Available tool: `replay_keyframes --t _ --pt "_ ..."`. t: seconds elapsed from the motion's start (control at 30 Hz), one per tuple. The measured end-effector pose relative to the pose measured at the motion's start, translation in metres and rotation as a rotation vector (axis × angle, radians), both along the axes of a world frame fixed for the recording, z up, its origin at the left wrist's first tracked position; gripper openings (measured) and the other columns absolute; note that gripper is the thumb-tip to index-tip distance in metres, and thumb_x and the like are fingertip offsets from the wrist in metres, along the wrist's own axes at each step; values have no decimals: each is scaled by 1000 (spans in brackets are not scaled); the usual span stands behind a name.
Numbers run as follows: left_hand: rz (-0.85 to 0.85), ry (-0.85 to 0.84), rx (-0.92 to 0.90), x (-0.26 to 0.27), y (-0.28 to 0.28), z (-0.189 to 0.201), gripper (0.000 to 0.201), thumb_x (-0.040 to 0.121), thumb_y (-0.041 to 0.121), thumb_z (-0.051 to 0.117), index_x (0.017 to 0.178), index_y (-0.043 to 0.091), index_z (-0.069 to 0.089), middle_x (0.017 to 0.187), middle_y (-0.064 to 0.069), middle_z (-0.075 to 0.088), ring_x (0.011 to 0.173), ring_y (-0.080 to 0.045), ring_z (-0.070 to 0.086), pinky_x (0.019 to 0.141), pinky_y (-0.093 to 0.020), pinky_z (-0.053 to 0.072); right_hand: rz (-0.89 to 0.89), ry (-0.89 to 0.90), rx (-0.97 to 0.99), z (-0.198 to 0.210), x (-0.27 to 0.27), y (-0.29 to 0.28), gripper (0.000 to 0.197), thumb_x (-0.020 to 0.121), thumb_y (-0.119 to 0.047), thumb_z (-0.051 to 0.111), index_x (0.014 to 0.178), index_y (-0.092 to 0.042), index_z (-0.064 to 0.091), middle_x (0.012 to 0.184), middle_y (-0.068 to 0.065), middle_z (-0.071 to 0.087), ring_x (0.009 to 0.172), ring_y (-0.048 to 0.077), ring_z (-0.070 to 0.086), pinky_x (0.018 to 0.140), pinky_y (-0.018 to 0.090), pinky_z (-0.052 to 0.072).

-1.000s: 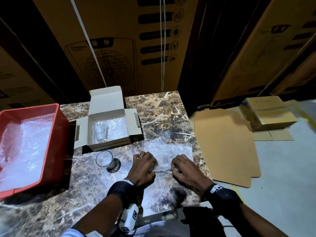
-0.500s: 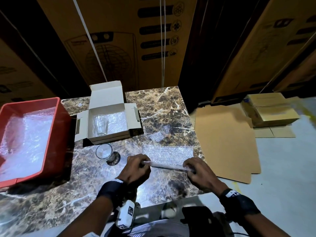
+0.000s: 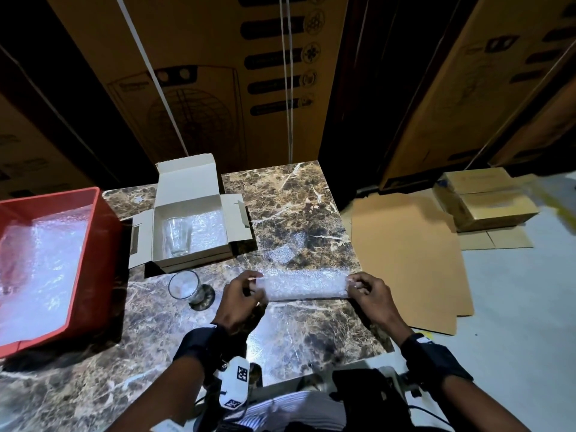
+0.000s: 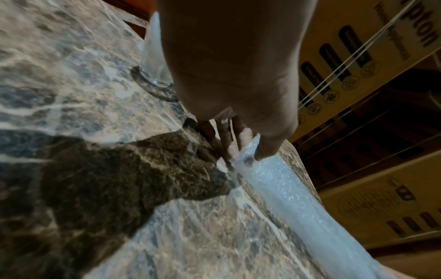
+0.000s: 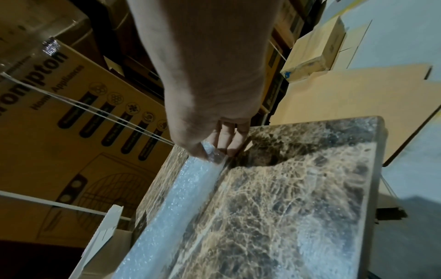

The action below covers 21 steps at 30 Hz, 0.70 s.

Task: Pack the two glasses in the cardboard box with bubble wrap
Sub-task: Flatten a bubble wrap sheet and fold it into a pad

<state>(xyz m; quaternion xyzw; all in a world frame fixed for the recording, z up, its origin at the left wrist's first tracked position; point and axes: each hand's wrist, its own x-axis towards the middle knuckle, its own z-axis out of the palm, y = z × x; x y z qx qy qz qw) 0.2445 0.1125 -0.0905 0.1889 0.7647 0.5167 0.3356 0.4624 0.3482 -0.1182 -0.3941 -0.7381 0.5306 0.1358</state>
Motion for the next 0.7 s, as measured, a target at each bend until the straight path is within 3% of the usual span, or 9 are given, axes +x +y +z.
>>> replay_keyframes --t 0.1,0.17,0.23,0.33,0.47,0.53,0.6,0.7 --pt "-16 61 12 -6 2 -4 35 97 -5 63 125 15 58 88 -25 65 67 -15 71 60 -23 57 -35 -11 2 -1 -6 2 17 95 -12 68 108 -22 73 86 3 68 68 10 57 57 14 47" --pt "-26 81 28 -11 4 -9 39 98 -2 63 129 21 56 92 -26 62 72 -19 73 65 -32 63 -59 -13 31 0 -11 3 20 95 -12 69 111 -23 71 89 2 69 70 9 59 56 11 46" --pt "-36 102 36 -15 7 -15 42 99 2 63 129 31 55 93 -21 62 76 -27 72 67 -46 65 -75 -15 59 0 -16 4 20 95 -11 70 111 -22 69 92 1 70 67 2 60 55 9 46" --pt "-63 159 20 -22 10 -24 45 100 8 62 127 43 54 88 -12 64 78 -36 70 65 -55 63 -90 -18 115 -3 -23 8 15 94 -11 70 107 -20 70 93 2 73 63 0 60 51 11 46" --pt "-86 222 -9 -24 16 -24 46 99 9 62 129 42 51 84 -9 65 74 -33 68 65 -55 62 -111 -26 168 -5 -29 10 11 93 -9 70 97 -18 69 85 6 72 61 12 58 48 12 44" --pt "-121 269 -52 -27 18 -27 46 98 9 64 130 39 50 86 -5 66 75 -25 69 67 -52 62 -89 -76 234 -10 -30 12 14 92 -10 70 96 -23 68 83 -1 71 68 14 61 54 11 42" --pt "-169 305 -74 -29 18 -30 45 97 10 65 129 37 50 98 -2 63 81 -25 68 69 -51 62 -58 -158 318 -17 -30 13 15 91 -15 70 103 -25 69 90 -9 69 79 14 63 60 19 43" --pt "-263 538 -163 -30 18 -35 44 95 18 64 135 31 49 125 4 50 91 -26 63 75 -42 58 35 -280 546 -20 -30 11 29 91 -21 71 119 -22 63 103 -6 59 90 13 54 68 28 40"
